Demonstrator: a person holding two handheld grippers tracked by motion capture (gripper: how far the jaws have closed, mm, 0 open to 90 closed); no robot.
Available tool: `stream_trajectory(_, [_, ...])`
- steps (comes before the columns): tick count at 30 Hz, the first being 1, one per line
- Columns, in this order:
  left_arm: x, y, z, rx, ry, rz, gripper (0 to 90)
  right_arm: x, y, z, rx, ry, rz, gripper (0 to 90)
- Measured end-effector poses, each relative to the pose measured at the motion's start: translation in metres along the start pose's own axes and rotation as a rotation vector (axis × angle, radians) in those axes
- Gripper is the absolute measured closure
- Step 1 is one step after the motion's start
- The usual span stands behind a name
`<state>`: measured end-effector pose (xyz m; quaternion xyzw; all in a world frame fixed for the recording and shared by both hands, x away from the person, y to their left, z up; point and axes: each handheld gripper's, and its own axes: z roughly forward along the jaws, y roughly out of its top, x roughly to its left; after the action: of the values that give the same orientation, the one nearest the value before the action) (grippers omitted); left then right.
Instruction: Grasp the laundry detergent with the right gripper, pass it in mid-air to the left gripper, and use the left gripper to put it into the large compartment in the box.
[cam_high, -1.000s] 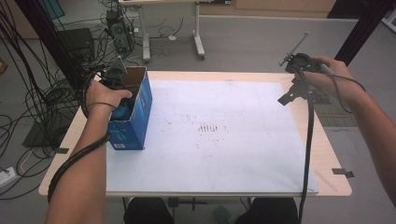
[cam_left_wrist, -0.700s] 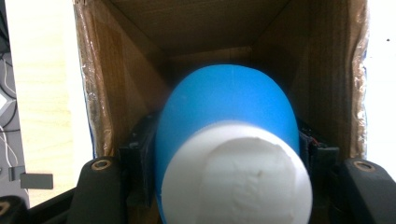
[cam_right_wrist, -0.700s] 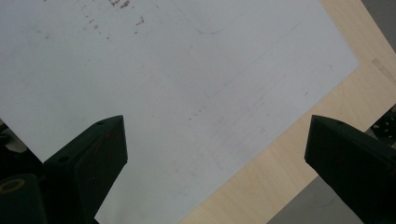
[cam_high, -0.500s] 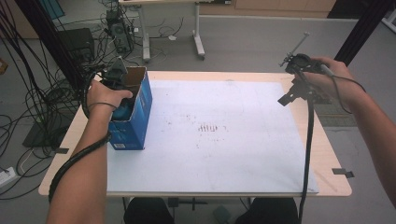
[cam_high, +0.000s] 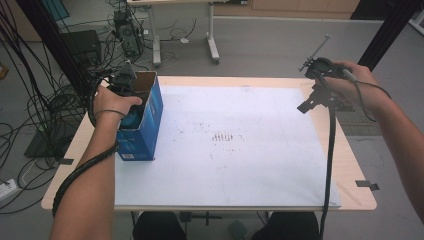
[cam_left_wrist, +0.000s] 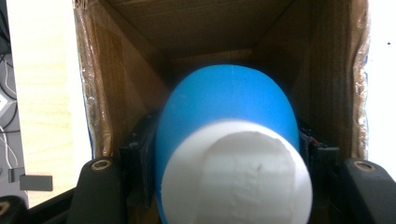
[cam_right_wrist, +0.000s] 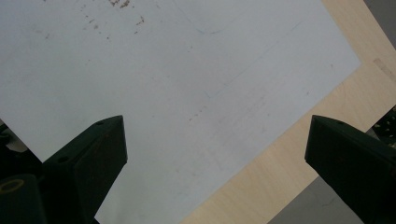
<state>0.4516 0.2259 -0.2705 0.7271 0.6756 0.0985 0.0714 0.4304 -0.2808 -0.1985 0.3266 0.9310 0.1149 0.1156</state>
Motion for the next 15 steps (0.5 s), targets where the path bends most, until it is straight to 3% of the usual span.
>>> stream_trajectory(15, [0.0005, 0.0003, 0.0004, -0.005, 0.001, -0.004, 37.4, -0.0001, 0.0008, 0.0007, 0.003, -0.002, 0.004, 5.5])
